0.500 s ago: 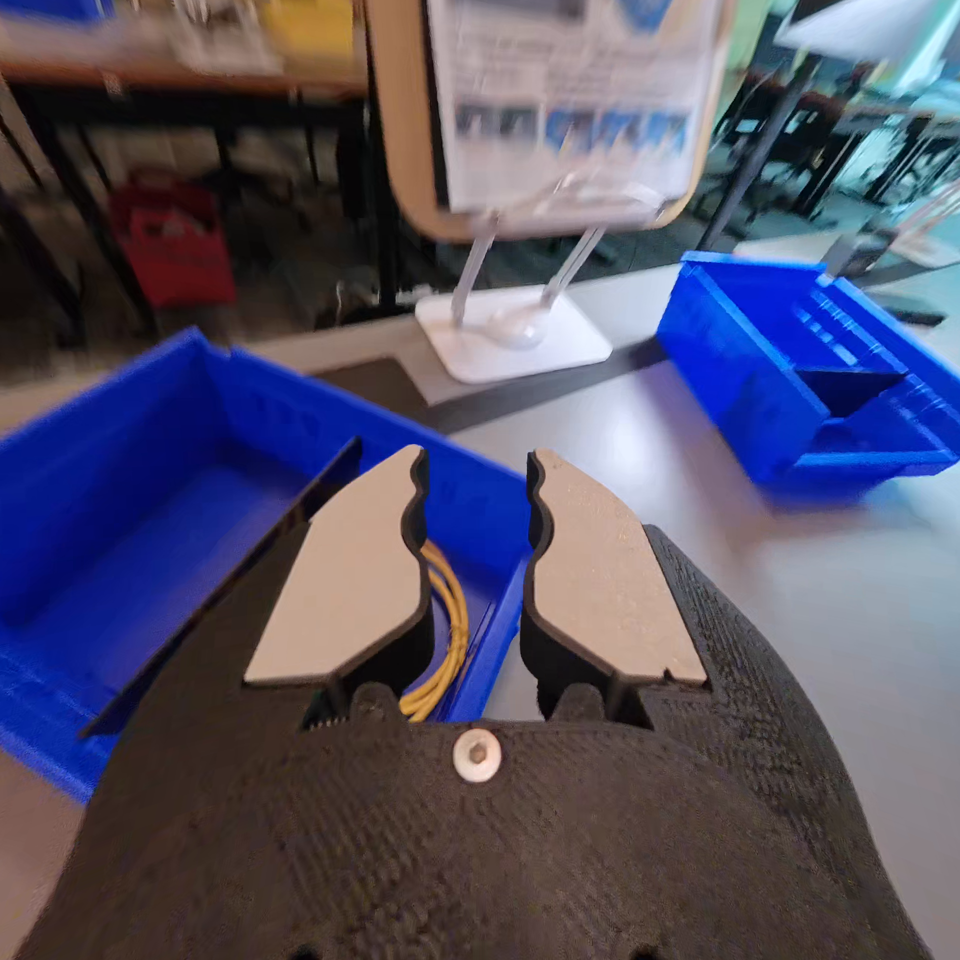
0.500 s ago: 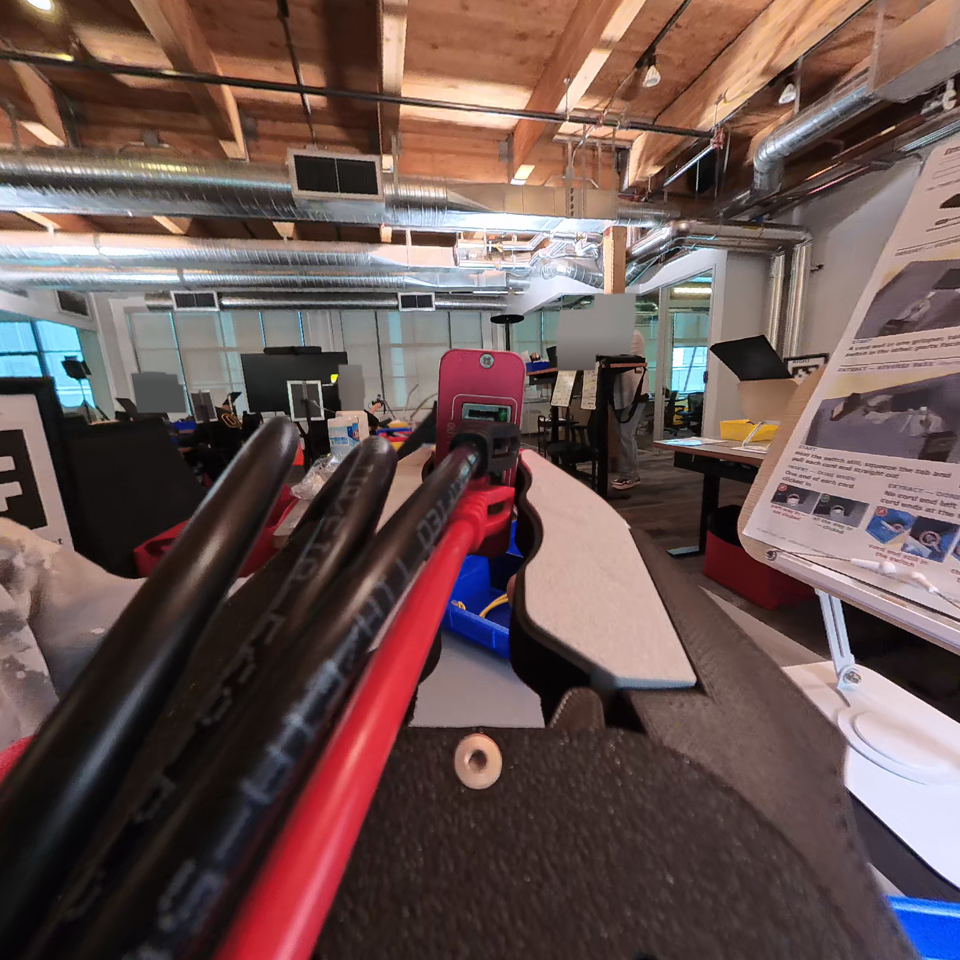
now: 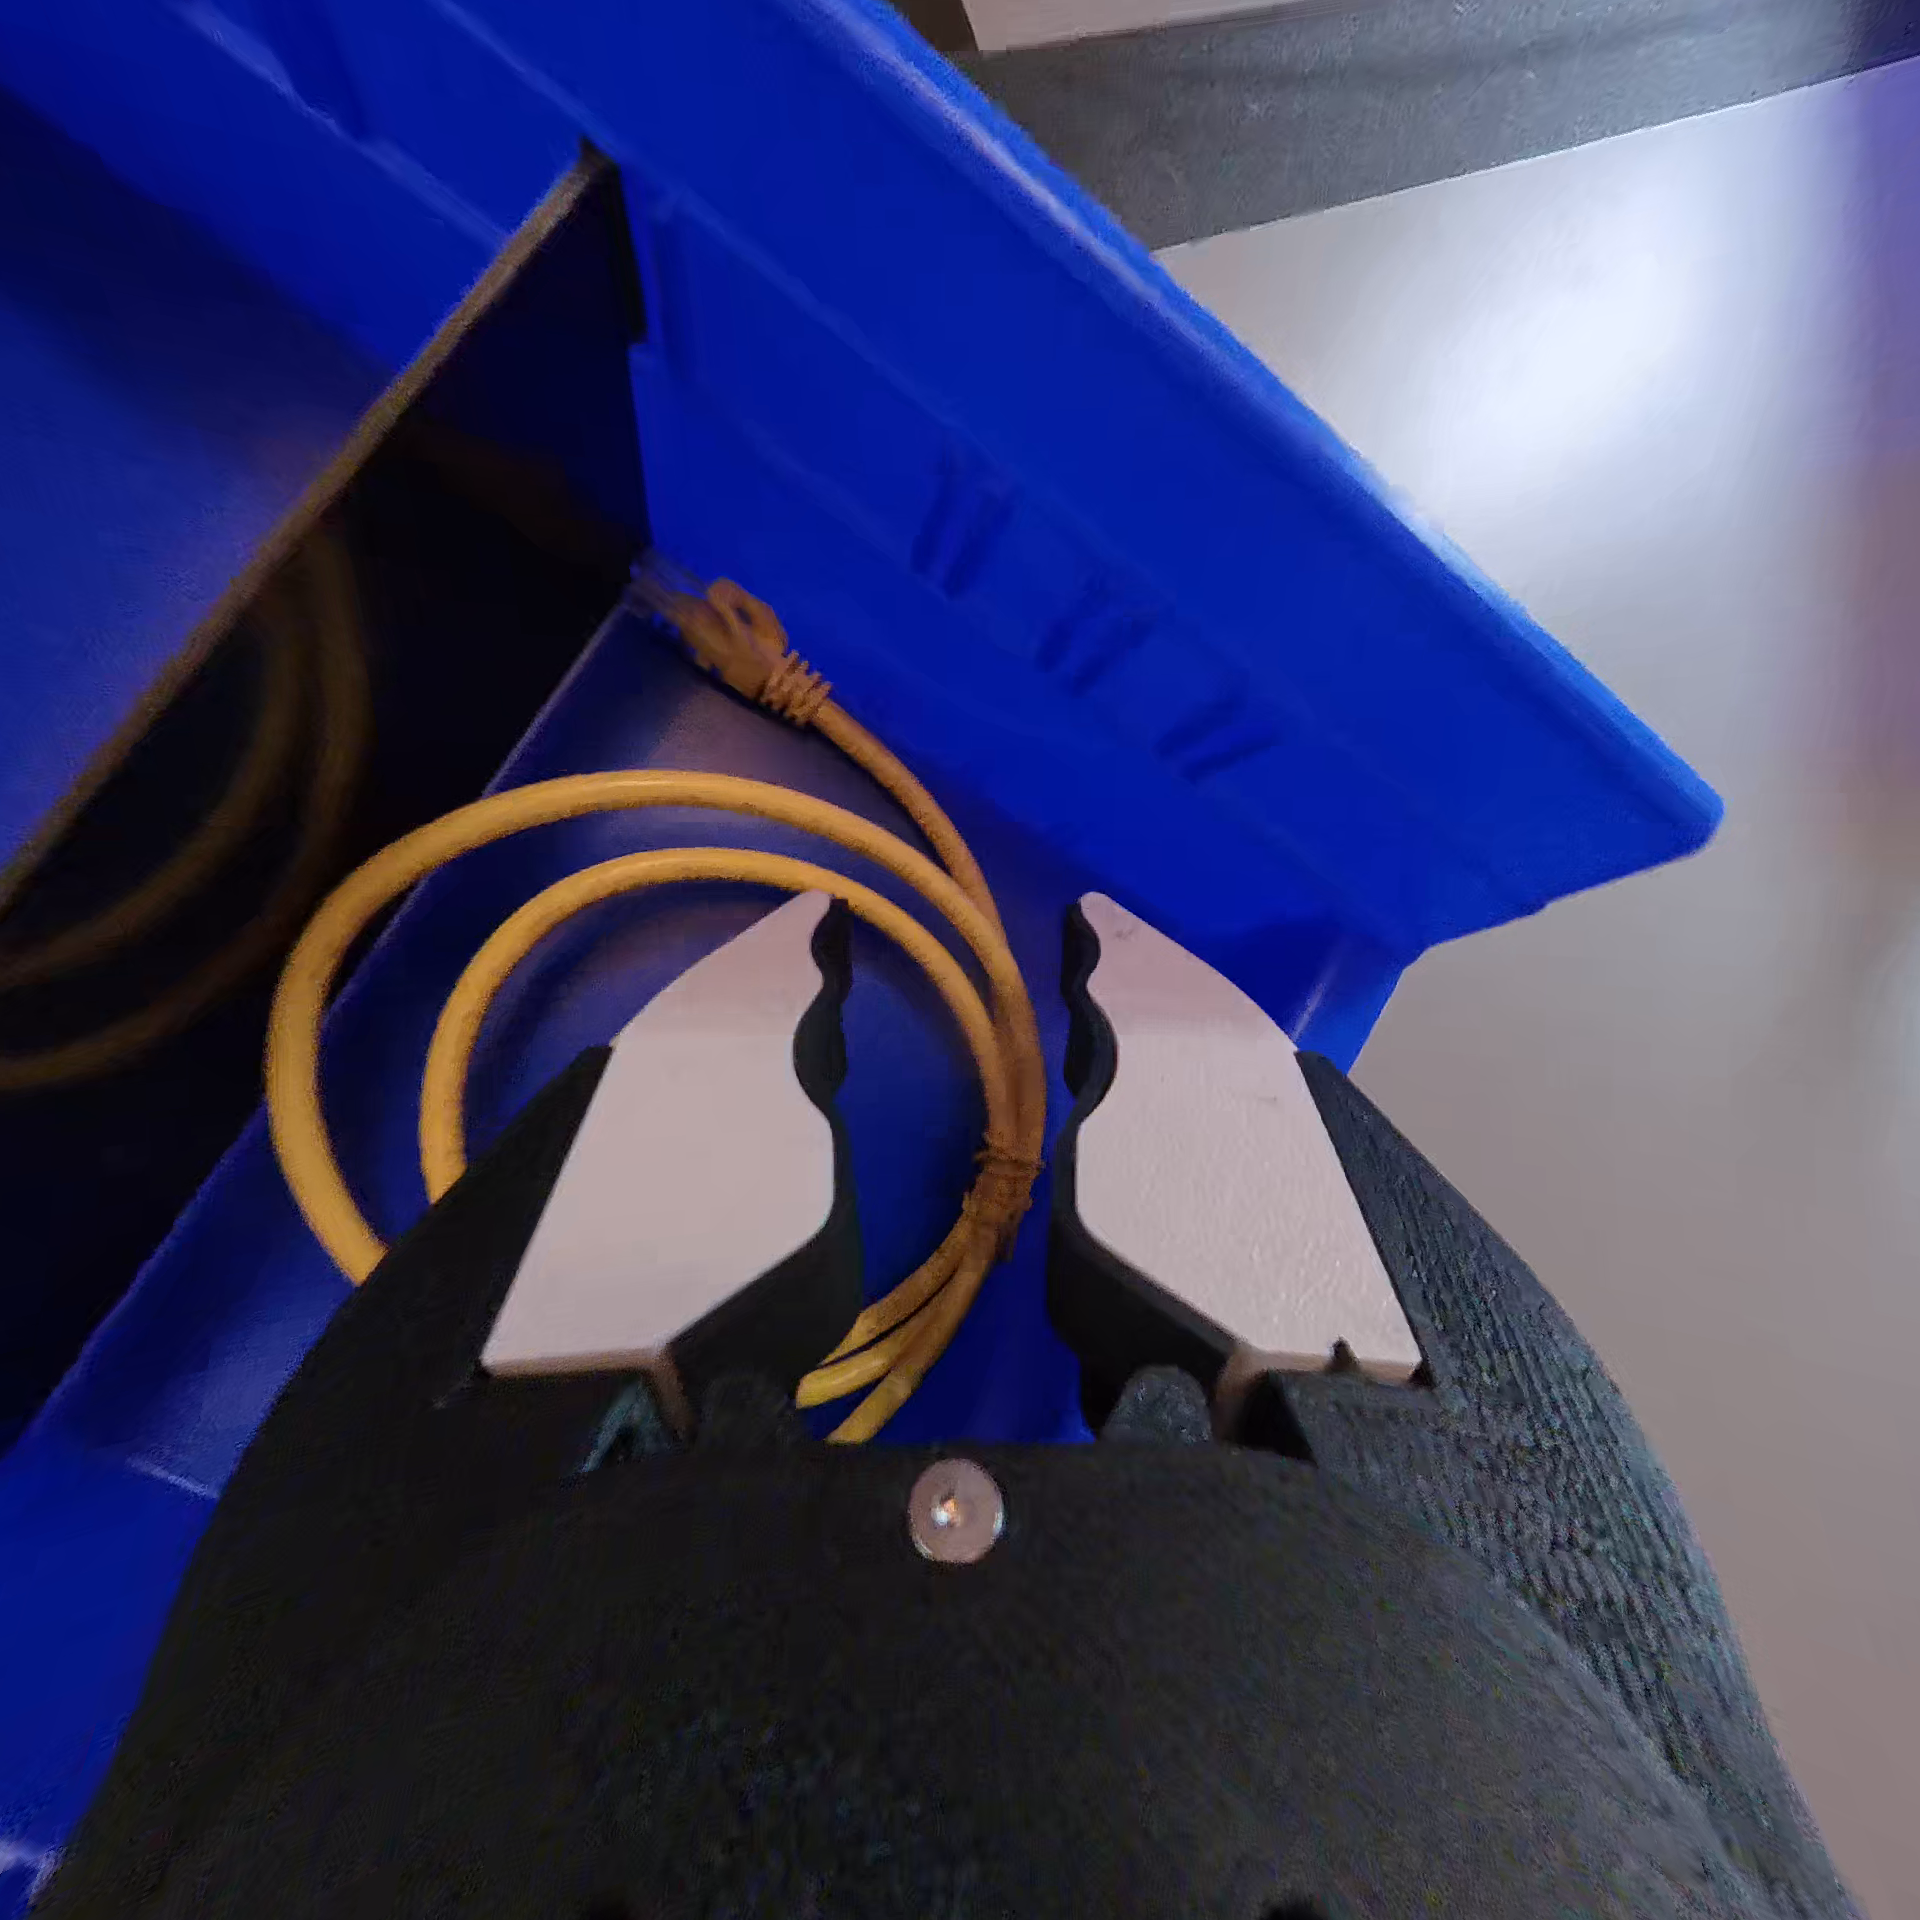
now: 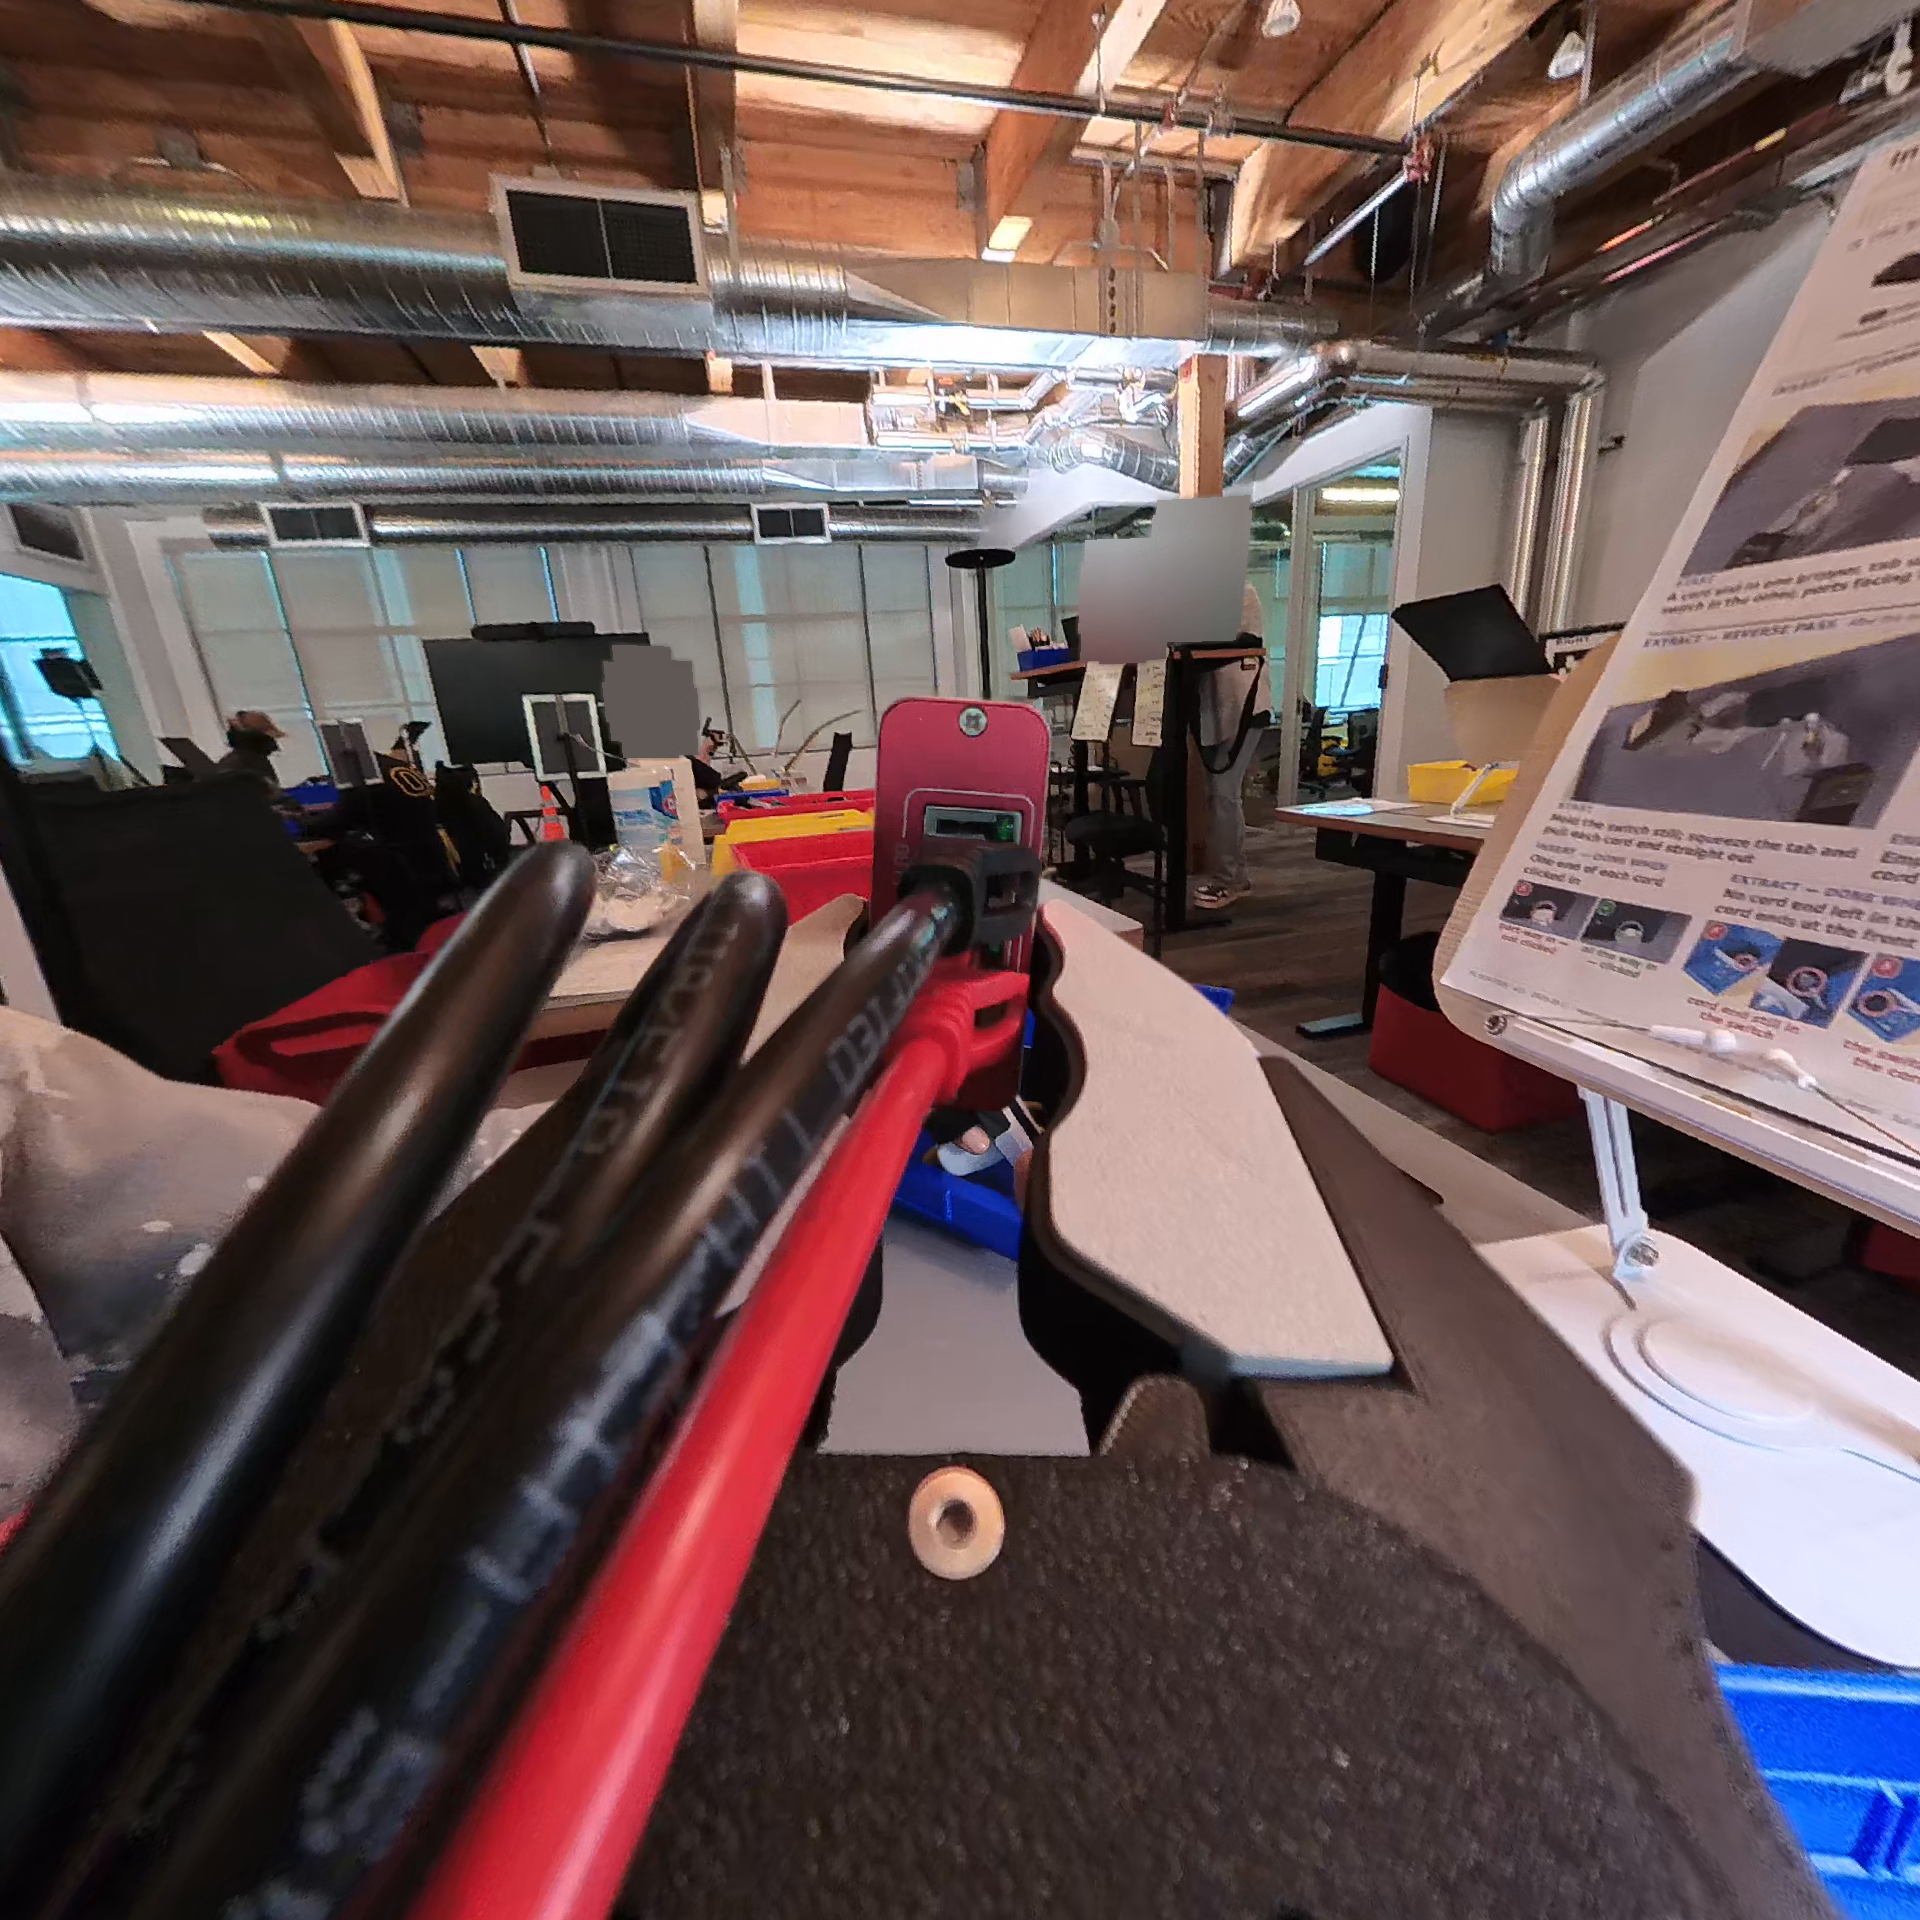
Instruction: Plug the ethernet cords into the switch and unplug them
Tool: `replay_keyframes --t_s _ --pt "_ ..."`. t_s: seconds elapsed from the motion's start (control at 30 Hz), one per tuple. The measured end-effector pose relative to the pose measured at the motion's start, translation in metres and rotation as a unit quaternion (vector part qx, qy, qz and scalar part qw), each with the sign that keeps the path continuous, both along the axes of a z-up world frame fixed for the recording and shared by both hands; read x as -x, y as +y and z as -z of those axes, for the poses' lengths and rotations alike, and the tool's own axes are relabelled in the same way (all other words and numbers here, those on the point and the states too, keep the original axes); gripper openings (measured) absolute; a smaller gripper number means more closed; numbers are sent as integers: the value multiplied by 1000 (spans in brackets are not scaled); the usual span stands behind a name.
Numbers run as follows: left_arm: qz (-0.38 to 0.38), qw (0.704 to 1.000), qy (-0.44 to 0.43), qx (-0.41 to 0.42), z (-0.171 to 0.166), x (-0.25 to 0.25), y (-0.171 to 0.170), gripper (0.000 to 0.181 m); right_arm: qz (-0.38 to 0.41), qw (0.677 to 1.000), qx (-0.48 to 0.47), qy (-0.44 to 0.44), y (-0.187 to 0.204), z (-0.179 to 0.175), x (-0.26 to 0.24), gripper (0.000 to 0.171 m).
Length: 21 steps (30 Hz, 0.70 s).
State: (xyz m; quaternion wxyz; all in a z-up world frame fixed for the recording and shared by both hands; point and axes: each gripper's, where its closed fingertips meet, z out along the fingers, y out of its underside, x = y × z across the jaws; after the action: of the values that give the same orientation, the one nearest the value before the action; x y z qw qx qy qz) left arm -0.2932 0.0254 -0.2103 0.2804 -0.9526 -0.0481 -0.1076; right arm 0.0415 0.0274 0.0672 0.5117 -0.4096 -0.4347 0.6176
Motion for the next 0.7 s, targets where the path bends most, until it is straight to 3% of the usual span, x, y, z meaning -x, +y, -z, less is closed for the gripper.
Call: replay_keyframes --t_s 0.13,0.3,0.53,0.7 --pt "13 998 7 59 18 -1 -3 35 4 1000 3 -5 6 6 3 26" --pt "41 997 58 37 10 -1 -1 26 8 1000 -14 -15 3 10 6 26" --pt "15 982 149 -114 -89 12 -14 10 5 1000 -14 -1 0 3 2 26" --pt "23 967 176 -182 -132 5 -21 7 -6 1000 5 11 -2 0 1 26"
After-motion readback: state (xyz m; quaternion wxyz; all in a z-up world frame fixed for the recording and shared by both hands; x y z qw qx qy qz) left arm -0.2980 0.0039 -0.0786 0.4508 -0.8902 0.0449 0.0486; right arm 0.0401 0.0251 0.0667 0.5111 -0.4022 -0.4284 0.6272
